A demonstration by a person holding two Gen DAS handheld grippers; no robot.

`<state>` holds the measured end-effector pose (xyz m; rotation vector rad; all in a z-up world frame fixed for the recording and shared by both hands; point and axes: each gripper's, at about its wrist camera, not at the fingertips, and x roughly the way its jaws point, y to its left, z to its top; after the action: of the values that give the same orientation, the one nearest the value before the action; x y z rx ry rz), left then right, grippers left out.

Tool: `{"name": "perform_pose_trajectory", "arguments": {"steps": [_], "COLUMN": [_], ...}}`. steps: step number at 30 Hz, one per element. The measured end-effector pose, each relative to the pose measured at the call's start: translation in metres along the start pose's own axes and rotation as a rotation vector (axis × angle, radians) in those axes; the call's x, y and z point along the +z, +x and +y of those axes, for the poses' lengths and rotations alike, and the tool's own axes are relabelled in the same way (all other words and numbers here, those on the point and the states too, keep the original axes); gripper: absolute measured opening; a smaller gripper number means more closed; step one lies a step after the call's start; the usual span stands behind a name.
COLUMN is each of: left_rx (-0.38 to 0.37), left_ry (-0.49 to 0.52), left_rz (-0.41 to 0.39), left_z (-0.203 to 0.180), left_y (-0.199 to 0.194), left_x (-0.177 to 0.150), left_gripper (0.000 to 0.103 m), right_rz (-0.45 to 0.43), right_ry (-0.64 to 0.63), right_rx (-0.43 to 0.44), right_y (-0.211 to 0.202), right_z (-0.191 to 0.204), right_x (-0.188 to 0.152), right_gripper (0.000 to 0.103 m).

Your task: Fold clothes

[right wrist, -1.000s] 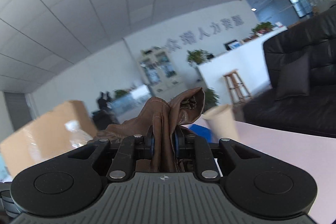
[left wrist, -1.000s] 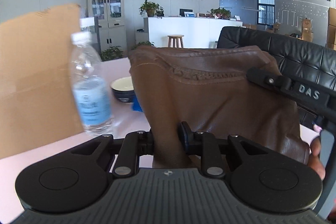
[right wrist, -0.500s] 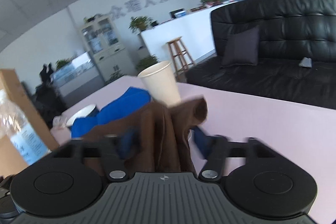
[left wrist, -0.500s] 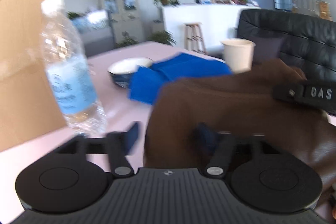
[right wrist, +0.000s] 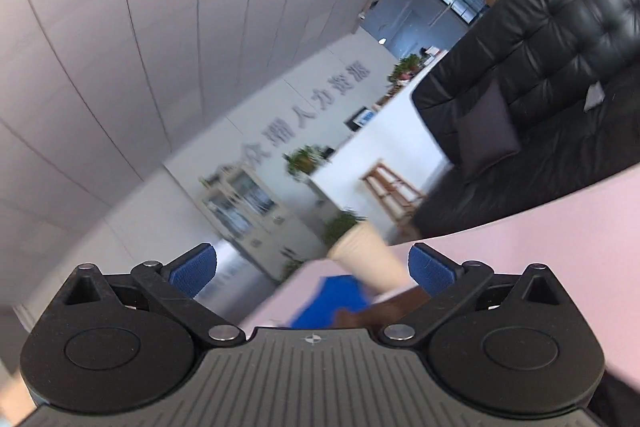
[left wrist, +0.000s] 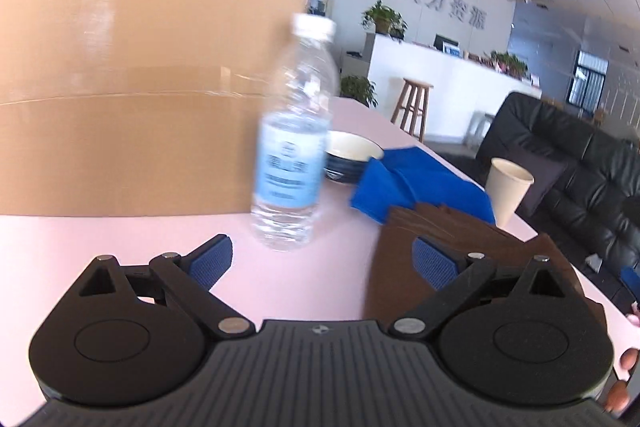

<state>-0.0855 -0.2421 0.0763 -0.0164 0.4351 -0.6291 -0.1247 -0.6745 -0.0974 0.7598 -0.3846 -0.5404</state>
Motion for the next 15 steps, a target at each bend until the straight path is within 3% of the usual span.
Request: {"name": "perform_pose_trajectory", "arguments": {"steps": [2,5,11,13,15], "left_rx": [0.079,0.247,0.441,0.478,0.516], "left_ry": [0.024,0.044,0.044,0.049,0.024], "left_rz": [-0.060,-0.114,-0.093,-0.078,-0.072], "left_z": [0.025,0.066,0.142,0.162,0.181], "left_y": [-0.023,-0.047,-0.080,-0.087,-0.091], "left_x": [0.004,0.009,-0.007,-0.015,-0.027], "left_gripper": [0.097,0.097,0.097,0.097,0.097], "right_rz": [0.044,0.135,0.390,0.467,0.546], "right_ry": [-0.061,-0.240,-0.363,-0.443,-0.562], "right_rx": [0.060,0.067,0.236,0.245,0.194], "right_y": [-0.007,-0.006,0.012,0.016,0.018], "right_z": [0.029,0.086,0.172,0.200,0.227], "right_x": [-0.009,-0.037,-0.124,-0.157,-0.192], "right_gripper": [0.103,0.103,0.103,0.103,0.103]}}
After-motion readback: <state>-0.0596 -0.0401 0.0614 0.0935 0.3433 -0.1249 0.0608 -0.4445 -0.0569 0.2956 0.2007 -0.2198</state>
